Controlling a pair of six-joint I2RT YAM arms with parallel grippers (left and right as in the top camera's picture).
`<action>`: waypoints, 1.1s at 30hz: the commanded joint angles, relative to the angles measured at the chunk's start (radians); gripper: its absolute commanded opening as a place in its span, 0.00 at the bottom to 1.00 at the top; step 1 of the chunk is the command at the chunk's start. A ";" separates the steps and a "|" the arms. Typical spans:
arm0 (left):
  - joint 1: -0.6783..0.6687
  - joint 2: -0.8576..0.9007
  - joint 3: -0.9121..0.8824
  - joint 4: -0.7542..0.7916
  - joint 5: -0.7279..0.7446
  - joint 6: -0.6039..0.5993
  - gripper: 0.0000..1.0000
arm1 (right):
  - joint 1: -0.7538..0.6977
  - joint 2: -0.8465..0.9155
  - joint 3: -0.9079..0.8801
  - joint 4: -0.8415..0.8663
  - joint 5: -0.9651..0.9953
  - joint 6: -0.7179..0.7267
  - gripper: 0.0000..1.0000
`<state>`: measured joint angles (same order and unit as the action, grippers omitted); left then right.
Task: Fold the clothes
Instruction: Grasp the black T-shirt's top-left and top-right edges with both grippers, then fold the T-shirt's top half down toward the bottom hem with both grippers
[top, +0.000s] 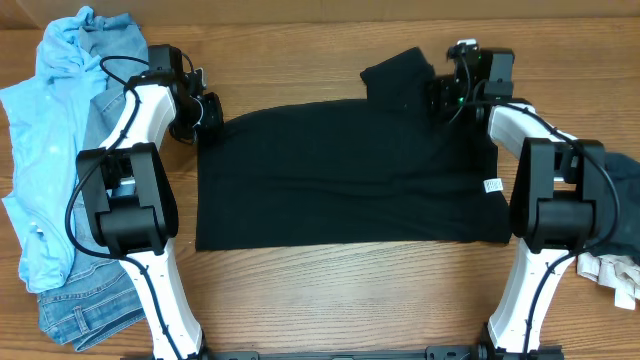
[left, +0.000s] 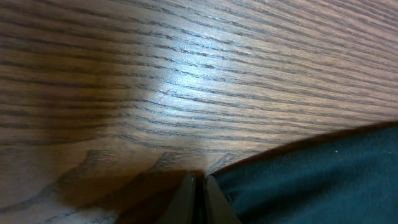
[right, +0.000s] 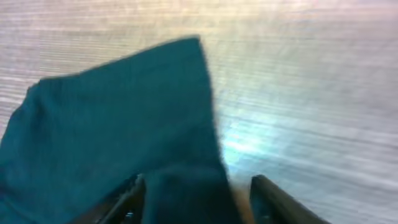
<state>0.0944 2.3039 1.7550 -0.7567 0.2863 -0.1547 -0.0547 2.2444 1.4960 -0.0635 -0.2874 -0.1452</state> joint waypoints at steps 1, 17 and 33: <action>-0.017 0.030 -0.025 -0.027 -0.032 -0.006 0.05 | -0.012 -0.004 0.043 -0.001 -0.002 0.019 0.36; -0.017 0.030 -0.025 -0.029 -0.032 -0.007 0.05 | 0.037 0.095 0.043 0.069 -0.055 -0.125 0.76; -0.017 0.030 -0.025 -0.056 -0.032 -0.006 0.05 | 0.049 0.110 0.045 0.111 -0.040 -0.040 0.04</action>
<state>0.0910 2.3013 1.7557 -0.7830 0.2848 -0.1551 -0.0067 2.3501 1.5242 0.0429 -0.3336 -0.2440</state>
